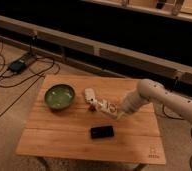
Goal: Stand the bottle upright
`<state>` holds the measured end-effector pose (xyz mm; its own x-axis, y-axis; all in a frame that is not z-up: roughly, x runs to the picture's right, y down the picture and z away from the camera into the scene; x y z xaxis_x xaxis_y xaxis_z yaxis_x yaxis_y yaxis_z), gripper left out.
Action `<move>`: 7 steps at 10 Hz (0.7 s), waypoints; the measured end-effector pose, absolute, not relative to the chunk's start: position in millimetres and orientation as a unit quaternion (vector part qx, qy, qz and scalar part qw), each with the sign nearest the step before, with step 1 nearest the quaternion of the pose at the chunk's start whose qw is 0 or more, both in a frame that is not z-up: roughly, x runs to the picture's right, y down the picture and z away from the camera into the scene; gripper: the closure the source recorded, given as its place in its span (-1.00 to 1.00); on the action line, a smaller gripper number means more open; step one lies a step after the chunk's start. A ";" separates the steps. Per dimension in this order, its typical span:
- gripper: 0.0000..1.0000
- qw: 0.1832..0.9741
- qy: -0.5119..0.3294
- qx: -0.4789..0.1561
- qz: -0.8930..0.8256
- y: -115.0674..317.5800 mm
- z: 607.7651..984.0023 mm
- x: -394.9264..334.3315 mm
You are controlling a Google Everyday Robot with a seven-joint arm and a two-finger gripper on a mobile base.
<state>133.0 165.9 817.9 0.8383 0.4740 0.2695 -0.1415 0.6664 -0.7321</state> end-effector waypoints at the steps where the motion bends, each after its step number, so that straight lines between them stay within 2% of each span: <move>1: 1.00 0.879 -0.233 -0.375 0.179 168.2 825.8 129.2; 7: 1.00 0.853 -0.259 -0.407 0.198 176.8 855.1 96.4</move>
<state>96.4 176.8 855.1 0.7880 0.5482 0.2800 -0.1268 0.5897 -0.7976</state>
